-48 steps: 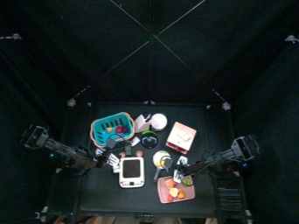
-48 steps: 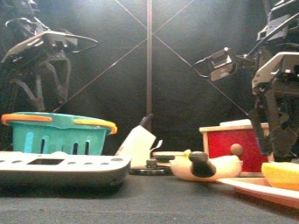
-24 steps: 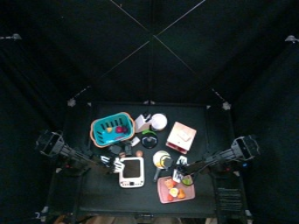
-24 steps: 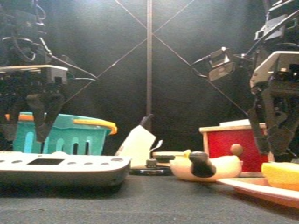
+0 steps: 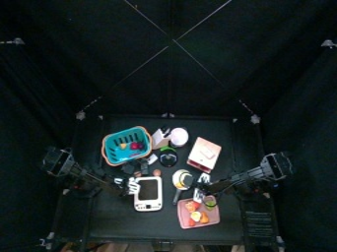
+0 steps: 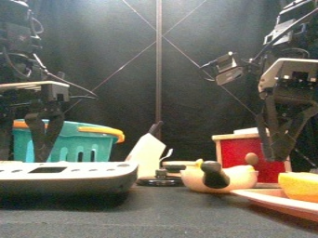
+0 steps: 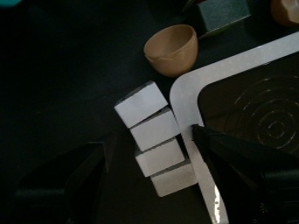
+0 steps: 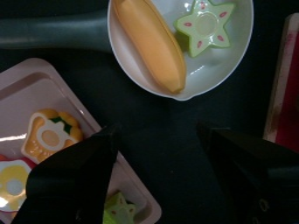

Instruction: Grab white sushi roll

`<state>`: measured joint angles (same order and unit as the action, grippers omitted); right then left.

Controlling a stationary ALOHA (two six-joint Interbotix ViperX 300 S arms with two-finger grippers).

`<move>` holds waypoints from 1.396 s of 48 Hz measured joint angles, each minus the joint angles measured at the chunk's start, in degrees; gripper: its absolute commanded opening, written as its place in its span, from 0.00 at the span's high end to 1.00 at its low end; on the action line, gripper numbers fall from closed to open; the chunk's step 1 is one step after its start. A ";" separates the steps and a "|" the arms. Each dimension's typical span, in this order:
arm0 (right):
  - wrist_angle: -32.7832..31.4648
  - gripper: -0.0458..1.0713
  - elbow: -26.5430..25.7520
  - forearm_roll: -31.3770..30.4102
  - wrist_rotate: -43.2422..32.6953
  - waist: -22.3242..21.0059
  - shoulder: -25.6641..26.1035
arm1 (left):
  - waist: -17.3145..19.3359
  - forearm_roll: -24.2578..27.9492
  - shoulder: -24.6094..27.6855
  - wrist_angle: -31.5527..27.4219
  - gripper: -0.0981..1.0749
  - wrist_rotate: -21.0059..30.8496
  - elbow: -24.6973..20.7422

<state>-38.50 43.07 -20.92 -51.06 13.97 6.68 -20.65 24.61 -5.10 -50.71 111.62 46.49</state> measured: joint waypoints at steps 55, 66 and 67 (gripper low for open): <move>0.53 0.07 -0.53 0.70 0.00 0.18 -2.64 | 1.32 -1.58 -0.70 1.93 0.07 1.67 4.39; 0.53 0.07 -0.62 0.70 -0.09 0.18 -2.64 | 2.37 -1.67 -0.35 3.16 0.21 1.76 4.66; 0.53 0.07 -0.62 0.79 -0.09 0.18 -2.64 | 2.37 -1.67 -0.35 3.16 0.23 1.76 4.66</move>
<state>-37.97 42.45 -20.13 -51.15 14.15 4.04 -18.28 22.94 -5.45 -47.55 113.38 51.15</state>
